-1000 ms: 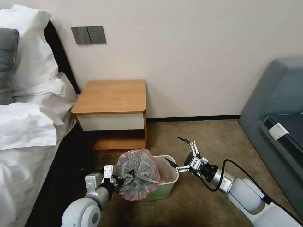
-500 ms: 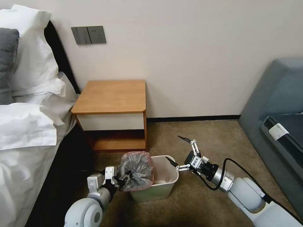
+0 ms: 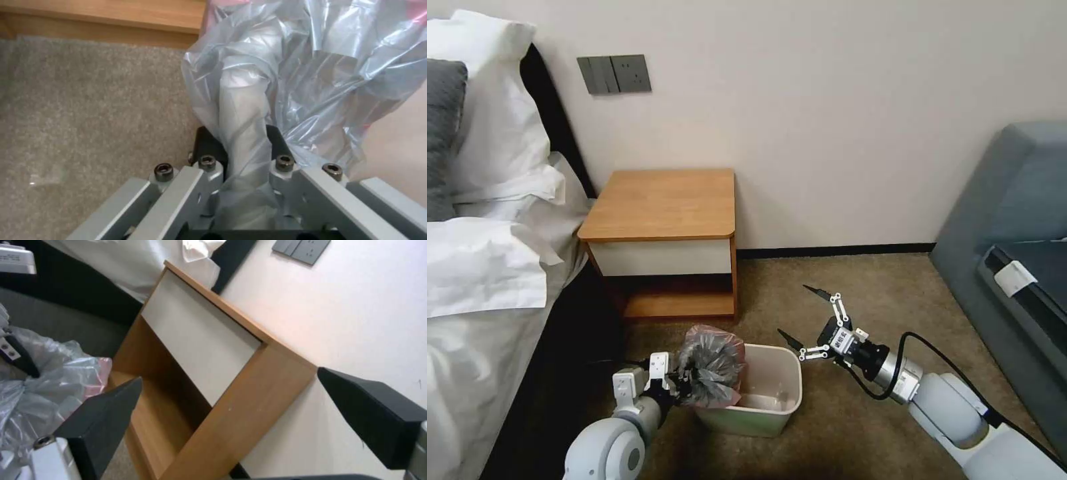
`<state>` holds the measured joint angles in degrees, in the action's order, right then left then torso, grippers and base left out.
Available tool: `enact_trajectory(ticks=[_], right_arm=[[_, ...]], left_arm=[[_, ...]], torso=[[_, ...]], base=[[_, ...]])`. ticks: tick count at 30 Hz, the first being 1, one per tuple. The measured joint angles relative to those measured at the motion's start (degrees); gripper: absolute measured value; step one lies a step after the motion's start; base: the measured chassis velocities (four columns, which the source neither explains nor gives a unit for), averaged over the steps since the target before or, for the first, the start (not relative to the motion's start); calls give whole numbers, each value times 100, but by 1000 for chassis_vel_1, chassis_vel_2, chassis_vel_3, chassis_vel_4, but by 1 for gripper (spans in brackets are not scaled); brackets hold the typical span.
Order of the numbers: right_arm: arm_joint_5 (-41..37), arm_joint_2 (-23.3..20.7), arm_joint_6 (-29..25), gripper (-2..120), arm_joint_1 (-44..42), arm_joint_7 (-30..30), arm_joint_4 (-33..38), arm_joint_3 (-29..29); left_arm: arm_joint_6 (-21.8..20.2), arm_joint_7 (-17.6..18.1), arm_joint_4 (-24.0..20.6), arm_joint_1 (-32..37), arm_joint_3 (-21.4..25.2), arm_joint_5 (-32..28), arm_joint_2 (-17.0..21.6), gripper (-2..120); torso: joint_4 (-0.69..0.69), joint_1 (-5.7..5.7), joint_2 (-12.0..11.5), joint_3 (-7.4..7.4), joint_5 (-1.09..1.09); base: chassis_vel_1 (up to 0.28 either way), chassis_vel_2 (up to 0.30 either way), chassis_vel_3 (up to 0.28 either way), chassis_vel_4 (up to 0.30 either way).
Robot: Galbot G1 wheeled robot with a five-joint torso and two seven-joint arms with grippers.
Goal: Pick up the garbage bag from the table and place it over the trash can.
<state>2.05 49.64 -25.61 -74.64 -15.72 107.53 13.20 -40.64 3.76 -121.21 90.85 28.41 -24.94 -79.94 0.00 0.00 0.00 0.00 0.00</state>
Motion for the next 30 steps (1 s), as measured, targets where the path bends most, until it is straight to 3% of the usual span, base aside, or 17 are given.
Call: enact_trajectory(ticks=[7, 11, 14, 15, 18, 19, 22, 23, 25, 30], right_arm=[[-52, -23, 52, 100, 13, 45, 88, -4], [-520, -30, 287, 100, -10, 241, 288, -66], [-1470, -30, 762, 100, -90, 619, 666, -211], [-1470, -30, 762, 100, -90, 619, 666, -211], [-2310, -27, 1169, 100, -119, 933, 1064, -336], [-2310, -27, 1169, 100, -119, 933, 1064, -336], [-3007, -44, 1530, 100, -38, 1181, 1425, -520], [-3007, -44, 1530, 100, -38, 1181, 1425, -520], [-3353, -95, 1724, 100, 163, 1219, 1549, -733], [-3351, -226, 1921, 100, 519, 1103, 1561, -1028]], left_arm=[[176, 12, -206, 53, 26, 163, -39, 7], [434, 147, -372, 89, 44, 216, -103, 7], [1147, 201, -417, 190, 83, 293, -118, 7], [1147, 201, -417, 190, 83, 293, -118, 7], [1910, 140, -398, 262, 143, 392, -102, 7], [1910, 140, -398, 262, 143, 392, -102, 7], [2574, -19, -347, 304, 159, 524, -93, 7], [2574, -19, -347, 304, 159, 524, -93, 7], [2968, -134, -305, 297, 134, 606, -110, 7], [3170, -188, -294, 272, 102, 653, -132, 7]], torso=[[0, 0, 0, 0, 0], [0, 0, 0, 0, 0], [0, 0, 0, 0, -1], [0, 0, 0, 0, -1], [0, 0, 0, 0, 0], [0, 0, 0, 0, 0], [0, 0, 0, 0, -1], [0, 0, 0, 0, -1], [0, 0, 0, 0, -1], [0, 0, 0, 0, -1]], base=[[0, 0, 0, 0], [0, 0, 0, 0], [0, 0, 0, 0], [0, 0, 0, 0], [0, 0, 0, 0], [0, 0, 0, 0], [0, 0, 0, 0], [0, 0, 0, 0], [0, 0, 0, 0], [0, 0, 0, 0]])
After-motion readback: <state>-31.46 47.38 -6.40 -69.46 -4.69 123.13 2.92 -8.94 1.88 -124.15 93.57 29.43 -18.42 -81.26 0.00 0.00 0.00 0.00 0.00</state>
